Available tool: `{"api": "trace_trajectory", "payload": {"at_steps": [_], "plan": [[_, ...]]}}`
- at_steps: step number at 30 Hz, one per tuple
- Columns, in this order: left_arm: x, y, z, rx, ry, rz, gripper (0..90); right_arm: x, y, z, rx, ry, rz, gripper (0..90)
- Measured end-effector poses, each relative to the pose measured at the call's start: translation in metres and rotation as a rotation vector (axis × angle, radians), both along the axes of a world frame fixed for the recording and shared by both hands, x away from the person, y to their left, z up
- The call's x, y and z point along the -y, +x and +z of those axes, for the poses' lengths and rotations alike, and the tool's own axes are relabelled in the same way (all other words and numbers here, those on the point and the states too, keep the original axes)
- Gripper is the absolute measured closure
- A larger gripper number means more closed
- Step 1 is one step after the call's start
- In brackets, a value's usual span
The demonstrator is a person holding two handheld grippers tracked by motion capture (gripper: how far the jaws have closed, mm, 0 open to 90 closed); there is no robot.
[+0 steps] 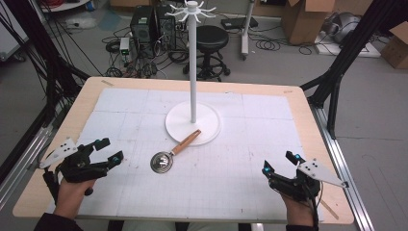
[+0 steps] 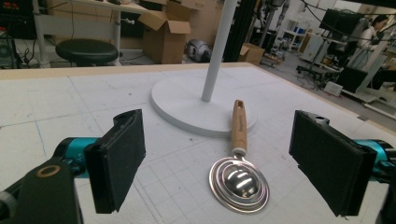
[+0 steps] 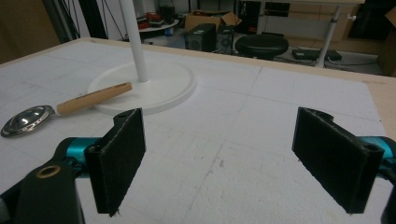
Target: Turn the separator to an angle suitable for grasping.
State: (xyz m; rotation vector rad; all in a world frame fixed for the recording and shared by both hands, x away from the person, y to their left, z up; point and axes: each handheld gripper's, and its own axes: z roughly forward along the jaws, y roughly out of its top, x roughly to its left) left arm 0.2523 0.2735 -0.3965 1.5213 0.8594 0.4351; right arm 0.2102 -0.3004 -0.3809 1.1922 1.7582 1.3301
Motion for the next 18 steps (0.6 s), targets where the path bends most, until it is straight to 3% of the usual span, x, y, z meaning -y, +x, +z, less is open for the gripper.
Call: {"api": "trace_trajectory", "payload": {"at_steps": [6, 18], "plan": [[0.009, 0.000, 0.000, -0.003, 0.036, -0.009, 18.2, 0.001, 0.000, 0.000, -0.001, 0.002, -0.001, 16.3], [0.013, 0.004, -0.002, -0.012, 0.036, -0.008, 18.7, 0.002, 0.004, -0.003, -0.016, 0.017, -0.008, 18.8]]}}
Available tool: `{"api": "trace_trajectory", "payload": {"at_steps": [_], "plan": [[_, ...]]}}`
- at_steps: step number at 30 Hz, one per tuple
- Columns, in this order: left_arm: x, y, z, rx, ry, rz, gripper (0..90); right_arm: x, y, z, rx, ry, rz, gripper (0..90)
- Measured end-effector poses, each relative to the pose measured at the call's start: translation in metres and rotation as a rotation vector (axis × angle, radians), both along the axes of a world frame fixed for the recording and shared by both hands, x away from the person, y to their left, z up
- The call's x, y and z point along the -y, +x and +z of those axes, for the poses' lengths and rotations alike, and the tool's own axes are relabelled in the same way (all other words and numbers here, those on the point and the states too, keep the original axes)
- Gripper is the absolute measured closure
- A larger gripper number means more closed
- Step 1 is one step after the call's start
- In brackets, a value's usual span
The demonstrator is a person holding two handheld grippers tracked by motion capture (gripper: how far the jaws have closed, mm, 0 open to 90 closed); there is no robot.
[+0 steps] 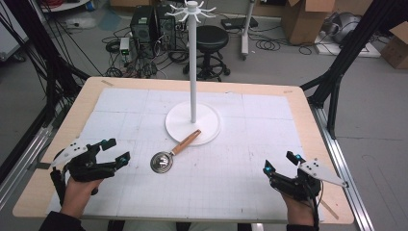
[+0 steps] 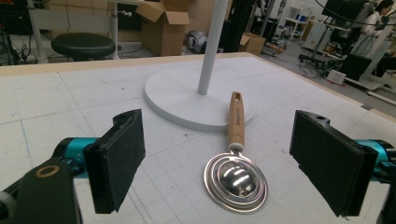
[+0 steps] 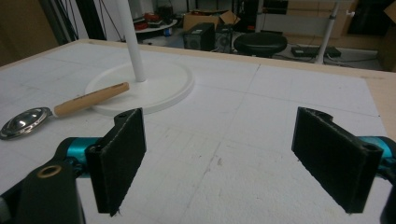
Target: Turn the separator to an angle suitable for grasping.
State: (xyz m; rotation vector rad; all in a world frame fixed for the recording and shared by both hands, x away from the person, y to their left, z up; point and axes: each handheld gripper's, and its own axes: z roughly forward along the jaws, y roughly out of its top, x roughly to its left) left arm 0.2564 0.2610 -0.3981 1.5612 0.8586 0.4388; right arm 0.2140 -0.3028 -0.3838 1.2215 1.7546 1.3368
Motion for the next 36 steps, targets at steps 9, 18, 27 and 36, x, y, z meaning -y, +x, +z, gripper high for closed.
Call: {"api": "trace_trajectory", "payload": {"at_steps": [9, 18, 27, 36], "plan": [[-0.002, 0.000, 0.000, 0.009, 0.017, -0.008, 21.1, -0.024, 0.032, -0.009, -0.055, 0.003, 0.091, 33.9], [-0.013, 0.000, 0.000, 0.014, 0.013, 0.014, 21.1, -0.050, 0.080, -0.013, -0.051, 0.091, 0.164, 63.2], [-0.022, 0.001, -0.001, 0.007, -0.002, 0.034, 21.1, -0.102, 0.134, -0.014, -0.102, -0.021, 0.222, 89.4], [-0.024, 0.002, -0.002, 0.005, -0.007, 0.036, 21.1, -0.153, 0.171, -0.033, -0.180, -0.194, 0.275, 89.4]]}}
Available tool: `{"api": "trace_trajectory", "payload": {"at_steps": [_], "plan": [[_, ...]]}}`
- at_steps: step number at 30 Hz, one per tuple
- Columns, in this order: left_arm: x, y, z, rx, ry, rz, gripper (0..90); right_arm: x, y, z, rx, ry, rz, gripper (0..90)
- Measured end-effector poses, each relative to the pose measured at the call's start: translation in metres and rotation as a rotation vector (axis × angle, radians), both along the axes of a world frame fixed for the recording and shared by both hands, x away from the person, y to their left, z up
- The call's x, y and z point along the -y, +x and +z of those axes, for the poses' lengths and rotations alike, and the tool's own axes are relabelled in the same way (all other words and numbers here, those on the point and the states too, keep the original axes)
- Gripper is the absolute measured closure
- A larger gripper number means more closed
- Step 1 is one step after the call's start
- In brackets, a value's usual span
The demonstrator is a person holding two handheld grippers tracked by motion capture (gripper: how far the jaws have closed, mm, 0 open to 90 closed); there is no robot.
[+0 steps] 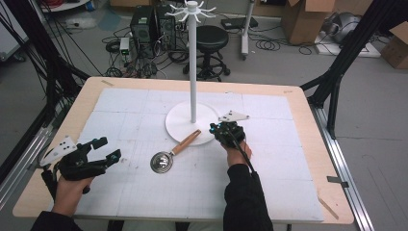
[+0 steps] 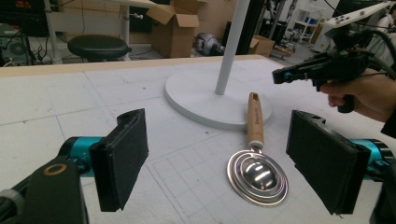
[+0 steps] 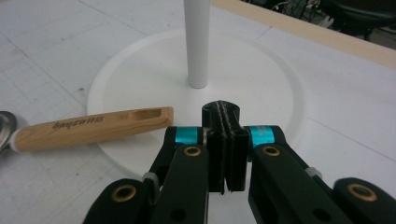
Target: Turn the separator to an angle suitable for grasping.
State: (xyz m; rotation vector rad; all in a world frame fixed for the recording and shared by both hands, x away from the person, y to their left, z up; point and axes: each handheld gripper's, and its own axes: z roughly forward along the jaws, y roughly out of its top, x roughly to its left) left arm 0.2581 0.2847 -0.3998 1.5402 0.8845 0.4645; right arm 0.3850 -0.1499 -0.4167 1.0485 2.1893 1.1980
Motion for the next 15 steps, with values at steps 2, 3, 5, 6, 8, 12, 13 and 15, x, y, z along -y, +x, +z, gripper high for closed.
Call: {"api": "trace_trajectory", "payload": {"at_steps": [2, 3, 5, 6, 8, 12, 13, 15], "plan": [[0.000, 0.000, 0.000, 0.001, -0.007, -0.001, 21.1, -0.006, 0.007, -0.005, -0.017, -0.010, 0.014, 89.4], [0.000, 0.000, 0.000, 0.002, -0.006, -0.002, 21.1, -0.011, 0.011, -0.008, -0.021, -0.006, 0.034, 89.4], [-0.001, 0.000, 0.000, 0.001, -0.009, 0.000, 21.1, -0.013, 0.013, -0.009, -0.023, -0.006, 0.043, 89.4], [-0.001, 0.001, 0.000, -0.001, -0.008, 0.000, 21.1, -0.015, 0.014, -0.010, -0.026, -0.009, 0.053, 89.4], [-0.001, 0.001, -0.001, -0.003, -0.010, -0.001, 21.1, -0.021, 0.018, -0.013, -0.037, -0.024, 0.082, 89.3], [-0.001, 0.001, -0.001, -0.006, -0.008, -0.006, 21.2, -0.027, 0.024, -0.017, -0.064, -0.018, 0.142, 89.4], [-0.001, 0.001, -0.001, -0.008, -0.007, -0.006, 21.2, -0.027, 0.024, -0.017, -0.064, -0.018, 0.142, 89.4], [-0.001, 0.001, -0.001, -0.009, -0.009, -0.006, 21.2, -0.029, 0.024, -0.020, -0.081, -0.012, 0.168, 89.4]]}}
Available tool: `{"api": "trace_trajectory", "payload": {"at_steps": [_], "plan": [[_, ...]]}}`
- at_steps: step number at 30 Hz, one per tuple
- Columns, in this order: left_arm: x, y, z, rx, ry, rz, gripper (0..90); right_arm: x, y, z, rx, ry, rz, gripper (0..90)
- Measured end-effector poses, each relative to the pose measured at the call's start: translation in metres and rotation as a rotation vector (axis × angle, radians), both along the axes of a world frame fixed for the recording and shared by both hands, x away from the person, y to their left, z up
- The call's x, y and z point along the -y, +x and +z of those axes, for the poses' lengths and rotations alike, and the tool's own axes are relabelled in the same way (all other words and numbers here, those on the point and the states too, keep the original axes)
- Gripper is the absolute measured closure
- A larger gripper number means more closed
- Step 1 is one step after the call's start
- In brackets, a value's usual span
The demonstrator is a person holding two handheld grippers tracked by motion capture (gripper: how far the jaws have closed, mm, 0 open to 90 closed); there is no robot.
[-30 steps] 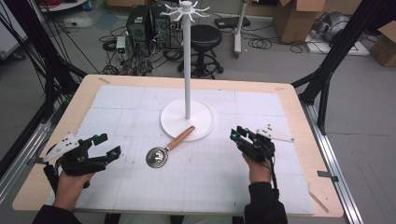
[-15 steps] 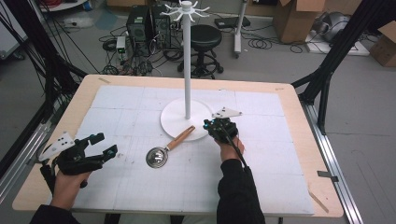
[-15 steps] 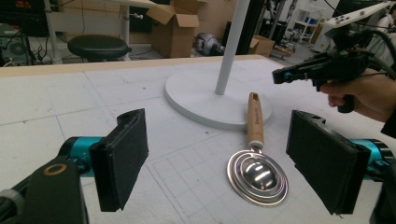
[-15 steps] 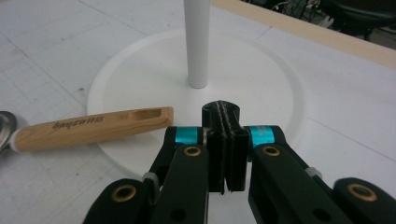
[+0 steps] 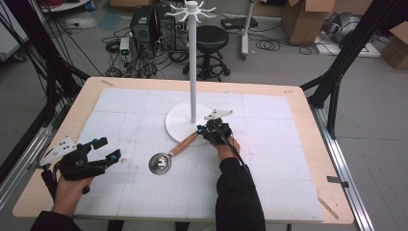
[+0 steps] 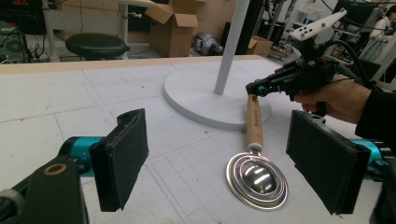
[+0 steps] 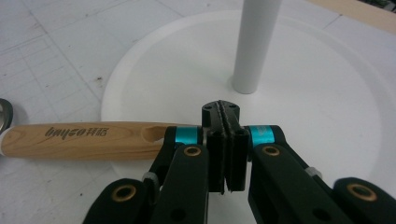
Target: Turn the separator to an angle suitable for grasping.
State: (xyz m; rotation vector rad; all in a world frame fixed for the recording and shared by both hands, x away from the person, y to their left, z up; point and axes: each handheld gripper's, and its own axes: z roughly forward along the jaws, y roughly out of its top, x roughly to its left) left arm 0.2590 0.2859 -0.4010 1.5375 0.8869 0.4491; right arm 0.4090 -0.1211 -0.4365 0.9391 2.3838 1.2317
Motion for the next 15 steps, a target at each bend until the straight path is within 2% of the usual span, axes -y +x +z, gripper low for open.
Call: {"api": "trace_trajectory", "payload": {"at_steps": [3, 6, 12, 15], "plan": [[-0.001, 0.000, 0.000, -0.001, -0.002, 0.004, 21.2, -0.008, -0.004, -0.003, -0.031, 0.007, 0.046, 89.4], [-0.001, 0.000, 0.000, -0.002, -0.002, 0.006, 21.2, -0.014, -0.006, -0.005, -0.042, 0.008, 0.064, 89.4], [-0.001, 0.000, 0.000, -0.004, -0.004, 0.011, 21.3, -0.031, -0.017, -0.007, -0.066, 0.008, 0.134, 89.4], [-0.002, 0.000, 0.000, -0.003, -0.004, 0.013, 21.3, -0.037, -0.022, -0.006, -0.075, 0.030, 0.167, 89.4]]}}
